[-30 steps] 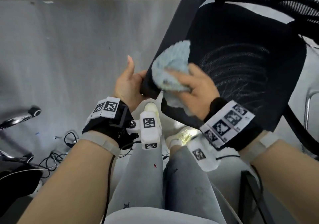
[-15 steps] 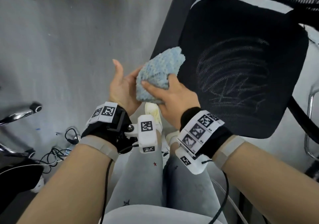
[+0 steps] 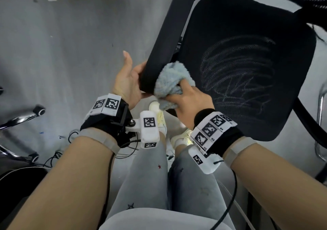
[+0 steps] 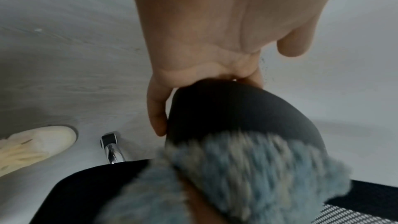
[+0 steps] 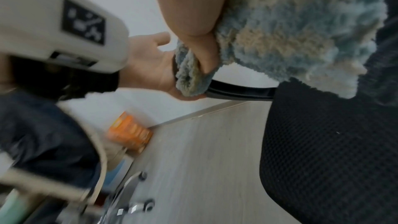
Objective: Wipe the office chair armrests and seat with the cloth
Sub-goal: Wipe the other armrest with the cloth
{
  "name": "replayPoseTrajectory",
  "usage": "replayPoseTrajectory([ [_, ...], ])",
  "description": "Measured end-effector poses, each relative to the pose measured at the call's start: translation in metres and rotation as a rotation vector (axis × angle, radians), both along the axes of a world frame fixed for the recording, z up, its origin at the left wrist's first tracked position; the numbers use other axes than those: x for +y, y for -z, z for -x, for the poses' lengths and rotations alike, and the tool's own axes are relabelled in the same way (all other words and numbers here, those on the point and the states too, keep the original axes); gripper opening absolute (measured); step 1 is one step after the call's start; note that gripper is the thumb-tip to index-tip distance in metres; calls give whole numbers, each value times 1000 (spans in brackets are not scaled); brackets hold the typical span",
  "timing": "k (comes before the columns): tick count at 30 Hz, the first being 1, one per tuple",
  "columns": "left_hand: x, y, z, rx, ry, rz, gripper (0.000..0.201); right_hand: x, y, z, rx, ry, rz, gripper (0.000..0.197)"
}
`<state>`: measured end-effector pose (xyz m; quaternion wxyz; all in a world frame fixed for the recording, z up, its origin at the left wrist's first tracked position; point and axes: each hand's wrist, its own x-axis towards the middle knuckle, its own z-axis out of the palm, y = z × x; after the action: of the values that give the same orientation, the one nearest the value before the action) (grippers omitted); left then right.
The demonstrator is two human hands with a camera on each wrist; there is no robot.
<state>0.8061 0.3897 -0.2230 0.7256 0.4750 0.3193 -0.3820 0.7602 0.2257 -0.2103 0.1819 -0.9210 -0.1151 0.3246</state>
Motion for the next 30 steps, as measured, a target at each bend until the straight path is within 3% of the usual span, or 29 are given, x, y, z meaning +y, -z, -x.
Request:
replayPoseTrajectory([
  [5,-2,4,3,-1,46,-92,69,-31,2,-19,100,595,-25,39],
  [7,-2,5,0,-11,86,-129,63,-36,-3,-32,44,701,-111,39],
  [10,-7,1,-15,-68,202,-209,58,-33,-17,-53,-82,726,-246,38],
  [14,-24,-12,-50,-199,321,-275,28,-21,-29,-89,-194,721,-362,41],
  [17,-38,-16,-71,-273,411,-359,37,-12,-32,-120,-229,730,-363,45],
  [20,-42,-11,-75,-302,413,-335,24,-7,-34,-152,-172,711,-293,53],
  [23,-42,-5,-73,-346,443,-350,42,3,-32,-174,-124,654,-146,61],
  [27,-40,2,-76,-347,432,-307,39,21,-16,-192,-89,642,105,65],
  [30,-39,1,-77,-329,417,-258,41,21,-9,-204,-52,700,185,66],
])
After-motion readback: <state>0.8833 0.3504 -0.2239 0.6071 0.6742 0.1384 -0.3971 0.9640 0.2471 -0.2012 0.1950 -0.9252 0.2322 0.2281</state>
